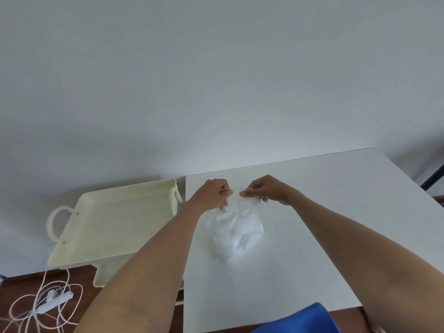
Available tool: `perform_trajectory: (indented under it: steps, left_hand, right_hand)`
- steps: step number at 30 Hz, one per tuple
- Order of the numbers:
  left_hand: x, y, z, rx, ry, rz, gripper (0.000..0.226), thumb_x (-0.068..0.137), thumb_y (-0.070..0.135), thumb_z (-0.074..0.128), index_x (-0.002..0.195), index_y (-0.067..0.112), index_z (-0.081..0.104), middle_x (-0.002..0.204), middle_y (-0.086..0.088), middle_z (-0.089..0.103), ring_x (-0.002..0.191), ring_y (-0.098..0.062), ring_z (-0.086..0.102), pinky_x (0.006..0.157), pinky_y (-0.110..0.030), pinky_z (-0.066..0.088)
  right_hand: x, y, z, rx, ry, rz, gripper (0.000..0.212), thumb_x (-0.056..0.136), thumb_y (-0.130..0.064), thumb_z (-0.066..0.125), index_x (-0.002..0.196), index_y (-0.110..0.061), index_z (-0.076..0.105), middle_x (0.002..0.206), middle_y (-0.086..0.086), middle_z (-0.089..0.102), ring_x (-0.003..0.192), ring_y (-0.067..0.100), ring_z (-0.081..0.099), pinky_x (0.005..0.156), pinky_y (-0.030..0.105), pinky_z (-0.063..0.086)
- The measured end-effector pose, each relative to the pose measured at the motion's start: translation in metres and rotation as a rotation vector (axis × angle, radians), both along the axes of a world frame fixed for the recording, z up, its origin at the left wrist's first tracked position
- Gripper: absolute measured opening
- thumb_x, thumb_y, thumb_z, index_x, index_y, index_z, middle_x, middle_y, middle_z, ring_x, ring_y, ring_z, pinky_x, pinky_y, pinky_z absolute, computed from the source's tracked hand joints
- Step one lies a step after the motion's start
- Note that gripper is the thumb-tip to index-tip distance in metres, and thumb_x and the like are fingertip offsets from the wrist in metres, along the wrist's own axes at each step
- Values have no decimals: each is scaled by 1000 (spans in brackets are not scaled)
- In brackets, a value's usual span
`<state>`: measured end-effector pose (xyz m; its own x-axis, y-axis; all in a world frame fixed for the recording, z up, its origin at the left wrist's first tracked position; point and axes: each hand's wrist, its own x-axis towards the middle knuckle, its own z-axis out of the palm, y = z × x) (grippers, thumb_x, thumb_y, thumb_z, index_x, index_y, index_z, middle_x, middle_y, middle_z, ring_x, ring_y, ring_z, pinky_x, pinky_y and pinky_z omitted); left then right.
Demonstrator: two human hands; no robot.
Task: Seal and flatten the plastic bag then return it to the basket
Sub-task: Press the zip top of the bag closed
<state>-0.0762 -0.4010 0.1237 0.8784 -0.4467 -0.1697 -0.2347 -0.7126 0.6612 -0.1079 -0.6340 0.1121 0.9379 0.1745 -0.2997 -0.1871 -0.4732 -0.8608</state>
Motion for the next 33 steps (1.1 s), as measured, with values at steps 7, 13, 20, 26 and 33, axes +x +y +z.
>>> perform_trajectory:
  steps: [7, 13, 20, 26, 33]
  left_hand:
    - [-2, -1, -2, -76, -45, -13, 16, 95, 25, 55, 96, 36, 66, 72, 6, 74, 75, -12, 72, 71, -28, 54]
    - [-1, -6, 8, -64, -14, 15, 32, 90, 45, 65, 80, 15, 61, 64, 6, 75, 53, -1, 63, 51, -21, 40]
    - [5, -7, 13, -118, 30, 49, 27, 78, 38, 58, 61, 19, 49, 54, 11, 67, 49, -1, 62, 59, -29, 55]
    - [1, -1, 10, -162, 3, 78, 15, 71, 32, 64, 81, 32, 53, 86, 13, 67, 73, -10, 66, 65, -25, 49]
    - [4, -10, 24, -287, 11, -21, 8, 88, 29, 73, 95, 32, 74, 86, 7, 77, 78, -9, 76, 68, -30, 51]
  right_hand:
    - [-2, -7, 9, 97, 77, 12, 24, 79, -28, 90, 88, -10, 77, 85, 7, 73, 76, 14, 66, 65, 21, 48]
    - [1, -2, 16, 74, -69, -59, 18, 78, -22, 92, 74, -18, 74, 74, 9, 62, 60, 14, 51, 53, 20, 39]
    - [5, 5, 24, 98, -157, -87, 21, 76, -33, 92, 81, -17, 80, 80, 3, 66, 64, 6, 56, 61, 18, 42]
    - [0, -6, 27, 53, -50, -28, 22, 79, -31, 90, 94, -16, 85, 98, 5, 81, 70, 5, 63, 62, 17, 43]
    - [9, 4, 32, -72, -202, -46, 14, 76, -23, 92, 86, -19, 84, 69, -10, 63, 55, 1, 53, 61, 17, 42]
